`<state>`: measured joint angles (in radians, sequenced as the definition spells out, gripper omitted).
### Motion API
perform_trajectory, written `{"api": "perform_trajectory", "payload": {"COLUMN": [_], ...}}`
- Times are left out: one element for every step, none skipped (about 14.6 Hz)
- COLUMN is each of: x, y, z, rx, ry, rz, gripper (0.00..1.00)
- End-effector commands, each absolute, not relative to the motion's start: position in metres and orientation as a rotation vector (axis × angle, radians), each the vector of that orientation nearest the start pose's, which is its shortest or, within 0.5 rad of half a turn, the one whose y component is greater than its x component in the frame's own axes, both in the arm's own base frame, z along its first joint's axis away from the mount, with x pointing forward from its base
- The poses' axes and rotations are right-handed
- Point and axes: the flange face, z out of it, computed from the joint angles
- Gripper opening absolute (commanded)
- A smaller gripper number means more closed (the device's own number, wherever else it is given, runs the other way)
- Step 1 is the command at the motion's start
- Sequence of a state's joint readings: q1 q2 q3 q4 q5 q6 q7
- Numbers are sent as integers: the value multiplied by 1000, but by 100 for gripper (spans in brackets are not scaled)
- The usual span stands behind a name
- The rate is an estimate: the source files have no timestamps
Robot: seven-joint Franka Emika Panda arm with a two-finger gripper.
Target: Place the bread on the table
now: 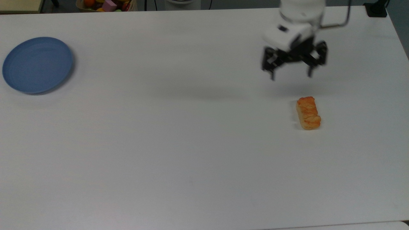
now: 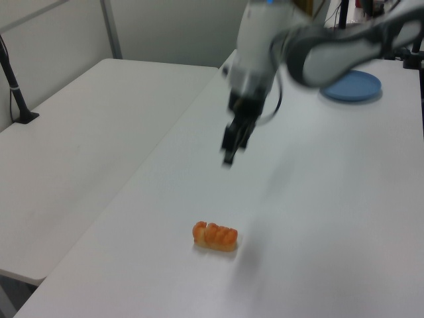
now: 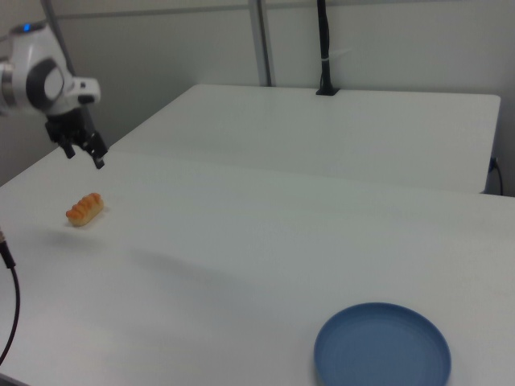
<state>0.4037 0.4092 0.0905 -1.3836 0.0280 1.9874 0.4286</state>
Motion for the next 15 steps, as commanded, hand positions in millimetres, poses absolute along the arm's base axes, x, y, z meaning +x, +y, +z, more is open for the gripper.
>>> {"api": "perform_trajectory", "payload": {"x": [594, 592, 588, 584, 582, 581, 580, 580, 581, 581, 581, 581, 580, 579, 579], "y": [208, 179, 153, 112, 88, 68, 46, 28, 8, -7, -16, -23, -27, -32, -35], "z": [554, 561, 565, 563, 561, 559, 560, 560, 561, 562, 563, 564, 568, 568, 568], "rx": [-3098, -3108, -3113, -3122, -3127, -3130, -3134, -3133, -3136, -3131, -3127, -3126, -3126, -3125, -3125], "ry": [-44, -27, -6, 24, 21, 22, 50, 72, 67, 42, 16, 21, 35, 57, 69], "rz": [-60, -41, -36, -19, -9, 4, 4, 6, 3, -3, -8, -13, -18, -20, -20], "gripper": [100, 100, 100, 100, 100, 100, 100, 100, 100, 100, 100, 100, 100, 100, 100]}}
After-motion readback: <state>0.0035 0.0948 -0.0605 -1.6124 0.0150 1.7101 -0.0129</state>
